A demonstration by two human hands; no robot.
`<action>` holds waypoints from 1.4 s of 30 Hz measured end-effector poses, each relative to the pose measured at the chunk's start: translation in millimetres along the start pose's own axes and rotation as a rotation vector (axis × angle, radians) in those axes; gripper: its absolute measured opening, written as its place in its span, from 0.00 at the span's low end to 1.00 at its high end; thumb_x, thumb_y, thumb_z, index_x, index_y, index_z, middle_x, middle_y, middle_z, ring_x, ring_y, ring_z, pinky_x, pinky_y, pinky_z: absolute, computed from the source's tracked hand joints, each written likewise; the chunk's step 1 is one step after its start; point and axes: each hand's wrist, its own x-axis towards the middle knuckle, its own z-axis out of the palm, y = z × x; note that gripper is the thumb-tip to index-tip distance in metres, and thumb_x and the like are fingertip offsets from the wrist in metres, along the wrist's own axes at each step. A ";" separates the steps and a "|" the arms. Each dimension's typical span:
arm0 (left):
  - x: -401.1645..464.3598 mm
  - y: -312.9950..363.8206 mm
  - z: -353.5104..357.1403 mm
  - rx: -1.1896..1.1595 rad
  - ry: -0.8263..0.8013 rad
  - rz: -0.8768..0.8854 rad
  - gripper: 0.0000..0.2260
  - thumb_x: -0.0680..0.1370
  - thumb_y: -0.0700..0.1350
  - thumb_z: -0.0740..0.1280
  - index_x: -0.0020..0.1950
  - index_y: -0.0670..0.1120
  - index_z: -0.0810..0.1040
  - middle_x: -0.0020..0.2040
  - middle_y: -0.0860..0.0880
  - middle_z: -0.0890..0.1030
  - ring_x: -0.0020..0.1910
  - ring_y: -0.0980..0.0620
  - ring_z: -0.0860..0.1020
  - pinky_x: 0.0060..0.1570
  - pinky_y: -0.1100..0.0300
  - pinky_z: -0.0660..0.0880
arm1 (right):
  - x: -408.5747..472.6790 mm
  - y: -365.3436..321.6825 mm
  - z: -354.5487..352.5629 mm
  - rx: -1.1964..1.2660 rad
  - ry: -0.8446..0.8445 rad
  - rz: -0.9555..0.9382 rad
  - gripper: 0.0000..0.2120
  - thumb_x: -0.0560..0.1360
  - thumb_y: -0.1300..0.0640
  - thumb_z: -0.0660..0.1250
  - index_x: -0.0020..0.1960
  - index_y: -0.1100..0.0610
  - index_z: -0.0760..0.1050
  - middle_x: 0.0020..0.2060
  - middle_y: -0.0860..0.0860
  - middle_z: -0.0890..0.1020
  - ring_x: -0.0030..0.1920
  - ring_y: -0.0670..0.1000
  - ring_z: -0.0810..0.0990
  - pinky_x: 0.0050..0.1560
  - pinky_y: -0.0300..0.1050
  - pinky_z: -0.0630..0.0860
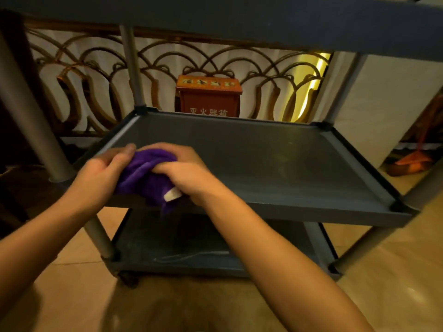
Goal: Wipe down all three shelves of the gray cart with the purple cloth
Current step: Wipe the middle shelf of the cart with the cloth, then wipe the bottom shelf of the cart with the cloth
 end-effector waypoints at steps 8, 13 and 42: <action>-53.0 1.5 76.4 -0.639 -0.636 -0.249 0.26 0.70 0.67 0.70 0.59 0.52 0.85 0.58 0.46 0.85 0.57 0.49 0.84 0.47 0.58 0.82 | -110.9 39.4 -61.1 0.160 0.049 -0.132 0.16 0.70 0.71 0.69 0.57 0.64 0.79 0.48 0.53 0.84 0.51 0.46 0.82 0.56 0.39 0.77; -60.9 -49.6 146.5 -0.799 -0.797 -0.580 0.19 0.79 0.56 0.61 0.67 0.55 0.79 0.66 0.44 0.81 0.63 0.44 0.80 0.57 0.44 0.80 | -153.5 103.5 -80.8 0.139 0.138 -0.028 0.15 0.70 0.78 0.68 0.54 0.67 0.81 0.55 0.65 0.84 0.56 0.52 0.83 0.61 0.44 0.78; 6.6 -162.2 301.3 -0.725 -0.395 -0.701 0.27 0.62 0.30 0.74 0.61 0.41 0.81 0.56 0.41 0.85 0.52 0.44 0.85 0.47 0.51 0.83 | -156.5 335.4 -98.8 1.200 0.266 0.392 0.39 0.59 0.49 0.86 0.66 0.60 0.79 0.65 0.62 0.80 0.68 0.59 0.77 0.71 0.57 0.71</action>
